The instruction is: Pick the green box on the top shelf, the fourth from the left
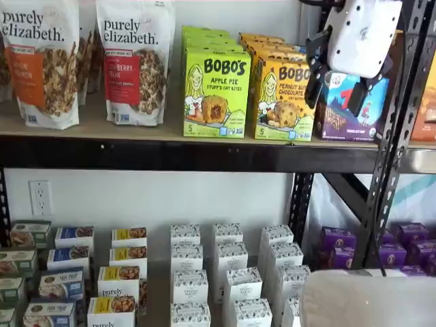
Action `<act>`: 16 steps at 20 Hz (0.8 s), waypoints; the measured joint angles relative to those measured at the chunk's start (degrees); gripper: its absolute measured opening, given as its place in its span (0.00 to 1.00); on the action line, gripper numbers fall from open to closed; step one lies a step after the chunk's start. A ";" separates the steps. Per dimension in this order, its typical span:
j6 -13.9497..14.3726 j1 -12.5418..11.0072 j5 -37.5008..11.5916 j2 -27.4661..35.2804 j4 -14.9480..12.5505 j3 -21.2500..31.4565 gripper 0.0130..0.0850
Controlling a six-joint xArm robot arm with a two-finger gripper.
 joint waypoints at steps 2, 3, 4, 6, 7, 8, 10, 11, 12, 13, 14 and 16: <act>0.43 0.51 -0.57 0.09 0.08 0.05 1.00; 0.87 1.02 -0.97 0.17 0.02 0.06 1.00; 1.42 1.72 -1.36 0.26 -0.26 0.08 1.00; 3.06 3.78 -2.48 0.45 -1.39 0.11 1.00; 4.06 5.02 -3.19 0.62 -2.08 0.10 1.00; 4.97 6.08 -3.79 0.83 -2.66 0.02 1.00; 6.76 8.19 -4.84 1.49 -3.73 -0.33 1.00; 7.52 9.05 -5.29 1.91 -4.10 -0.57 1.00; 8.32 9.91 -5.92 2.44 -4.34 -0.85 1.00; 9.04 10.71 -6.58 3.12 -4.44 -1.21 1.00; 9.52 11.20 -7.08 3.75 -4.39 -1.53 1.00; 10.44 12.21 -8.11 4.93 -4.42 -2.12 1.00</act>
